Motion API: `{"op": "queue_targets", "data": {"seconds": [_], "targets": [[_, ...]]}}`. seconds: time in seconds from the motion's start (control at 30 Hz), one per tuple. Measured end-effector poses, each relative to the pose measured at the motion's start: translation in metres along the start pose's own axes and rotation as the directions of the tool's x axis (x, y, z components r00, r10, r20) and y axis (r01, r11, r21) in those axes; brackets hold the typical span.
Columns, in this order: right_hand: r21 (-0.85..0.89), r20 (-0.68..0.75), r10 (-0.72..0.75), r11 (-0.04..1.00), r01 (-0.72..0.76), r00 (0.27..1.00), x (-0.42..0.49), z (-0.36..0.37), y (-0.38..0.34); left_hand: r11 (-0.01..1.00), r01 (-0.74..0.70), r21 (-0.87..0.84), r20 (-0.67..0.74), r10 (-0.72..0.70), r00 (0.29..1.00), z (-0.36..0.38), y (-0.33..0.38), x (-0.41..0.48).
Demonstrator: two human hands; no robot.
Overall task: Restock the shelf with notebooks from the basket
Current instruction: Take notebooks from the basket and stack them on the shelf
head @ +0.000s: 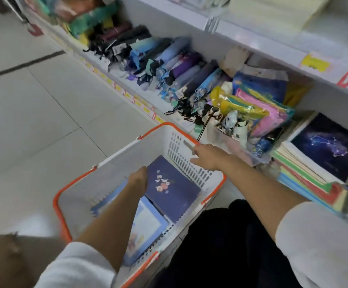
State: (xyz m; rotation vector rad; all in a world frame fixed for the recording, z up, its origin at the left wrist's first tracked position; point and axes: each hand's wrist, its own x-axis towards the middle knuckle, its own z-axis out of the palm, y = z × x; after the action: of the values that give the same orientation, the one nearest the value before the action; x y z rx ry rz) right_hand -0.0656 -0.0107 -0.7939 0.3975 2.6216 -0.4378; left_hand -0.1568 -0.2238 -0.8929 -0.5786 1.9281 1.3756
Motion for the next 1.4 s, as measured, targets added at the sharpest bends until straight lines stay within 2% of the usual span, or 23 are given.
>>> {"op": "queue_targets", "data": {"seconds": [0.1,0.17,0.27,0.33,0.43,0.57,0.7,0.83,0.97,1.1,1.27,1.4], "targets": [[-0.037,0.139,0.032,0.999,-0.027,0.990,0.017,0.018,-0.001,0.990,0.077,-0.115,-0.061,-0.085,0.995,-0.002,-0.036,0.021],[-0.032,0.195,0.067,0.998,-0.062,0.978,0.027,0.031,-0.003,0.976,0.162,-0.146,-0.026,-0.167,0.986,0.002,-0.060,0.030],[-0.023,0.219,0.095,0.995,-0.092,0.971,0.043,0.049,-0.003,0.950,0.267,-0.165,0.029,-0.265,0.964,0.010,-0.089,0.039],[0.035,0.211,0.106,0.993,-0.116,0.972,0.054,0.060,-0.001,0.945,0.273,-0.178,-0.001,-0.278,0.961,0.012,-0.105,0.046],[0.122,0.237,0.113,0.982,-0.145,0.965,0.070,0.084,0.002,0.970,0.225,-0.095,-0.141,-0.237,0.961,0.002,-0.124,0.056],[0.220,0.357,0.102,0.957,-0.190,0.929,0.081,0.128,0.004,0.962,0.267,0.055,-0.321,-0.236,0.917,-0.033,-0.147,0.068],[0.217,0.480,0.133,0.940,-0.264,0.867,0.087,0.162,0.001,0.921,0.337,0.196,-0.539,-0.186,0.821,-0.058,-0.158,0.072],[0.302,0.459,0.106,0.915,-0.267,0.882,0.097,0.168,-0.001,0.952,0.271,0.142,-0.569,-0.145,0.809,-0.058,-0.160,0.068],[0.381,0.417,0.161,0.863,-0.332,0.895,0.104,0.176,0.004,0.976,0.211,0.057,-0.630,-0.129,0.766,-0.057,-0.160,0.068],[0.352,0.437,0.194,0.862,-0.366,0.878,0.103,0.189,0.011,0.980,0.196,0.022,-0.570,-0.149,0.808,-0.050,-0.155,0.070],[0.327,0.358,0.243,0.872,-0.364,0.902,0.109,0.197,0.024,0.987,0.133,-0.090,-0.536,-0.161,0.829,-0.049,-0.148,0.075],[0.487,0.404,0.258,0.751,-0.445,0.878,0.119,0.201,0.030,0.994,0.099,-0.048,-0.568,-0.109,0.816,-0.072,-0.152,0.074]]}}
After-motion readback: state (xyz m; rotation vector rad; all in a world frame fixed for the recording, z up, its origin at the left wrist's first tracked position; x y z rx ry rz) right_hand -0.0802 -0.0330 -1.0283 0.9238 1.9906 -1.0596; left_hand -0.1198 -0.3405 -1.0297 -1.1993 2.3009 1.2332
